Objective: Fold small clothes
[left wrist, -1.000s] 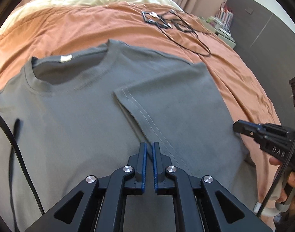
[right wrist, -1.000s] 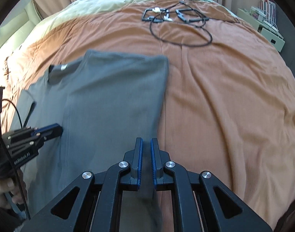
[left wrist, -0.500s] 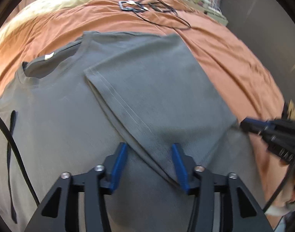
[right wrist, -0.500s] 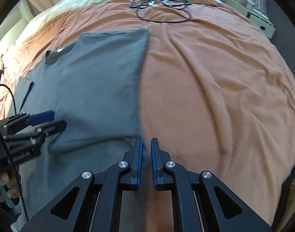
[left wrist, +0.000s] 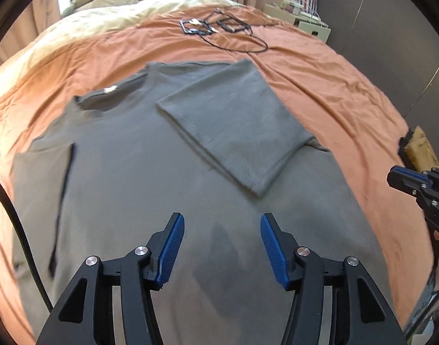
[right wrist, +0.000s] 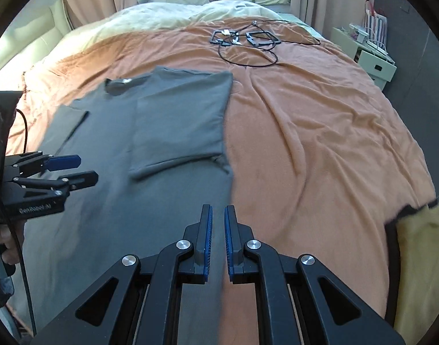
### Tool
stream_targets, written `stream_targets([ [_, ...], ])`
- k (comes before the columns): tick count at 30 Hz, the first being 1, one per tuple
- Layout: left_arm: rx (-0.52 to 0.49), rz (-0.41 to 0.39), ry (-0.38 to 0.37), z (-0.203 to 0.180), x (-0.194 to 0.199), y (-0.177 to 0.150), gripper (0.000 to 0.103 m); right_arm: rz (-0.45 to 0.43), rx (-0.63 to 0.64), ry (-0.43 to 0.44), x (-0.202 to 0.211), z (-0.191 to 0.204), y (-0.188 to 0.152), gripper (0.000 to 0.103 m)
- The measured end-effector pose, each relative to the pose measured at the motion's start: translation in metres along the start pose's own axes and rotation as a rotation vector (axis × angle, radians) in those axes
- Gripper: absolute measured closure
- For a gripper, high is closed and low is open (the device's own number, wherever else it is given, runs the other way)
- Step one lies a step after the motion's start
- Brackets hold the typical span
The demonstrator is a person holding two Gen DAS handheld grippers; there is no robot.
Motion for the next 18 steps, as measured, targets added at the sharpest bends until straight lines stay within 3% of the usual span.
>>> stream_targets([
  [5,0.005,-0.060,-0.009,-0.009,0.059,-0.027,0.044,0.007,0.003,-0.033,0.045,-0.001,-0.021,0.098],
  [7,0.011,-0.083,-0.019,-0.012,0.080,-0.037,0.033,-0.001,0.015,-0.059,0.068,0.003,-0.028,0.094],
  [9,0.011,-0.114,-0.016,-0.015,0.101,-0.046,0.019,-0.022,0.028,-0.060,0.087,0.009,-0.029,0.050],
  [10,0.008,-0.141,-0.006,-0.016,0.114,-0.051,0.011,-0.053,0.029,-0.057,0.104,0.013,-0.034,0.000],
  [13,-0.006,-0.200,0.006,-0.020,0.147,-0.063,0.002,-0.076,0.024,-0.047,0.133,0.017,-0.045,0.000],
  [18,0.012,-0.261,0.017,-0.016,0.195,-0.085,0.002,-0.097,0.019,-0.041,0.170,0.018,-0.069,0.000],
])
Point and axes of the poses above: each gripper's, at about its wrist camera, not at the fingertips, and x roughly against the way its jaws point, z to its left, y to its top, the point moved 5 cm from there along -x, roughly the way its jaws point, and after that the axes turned 15 degrees about -y, right-handed, at the moved point
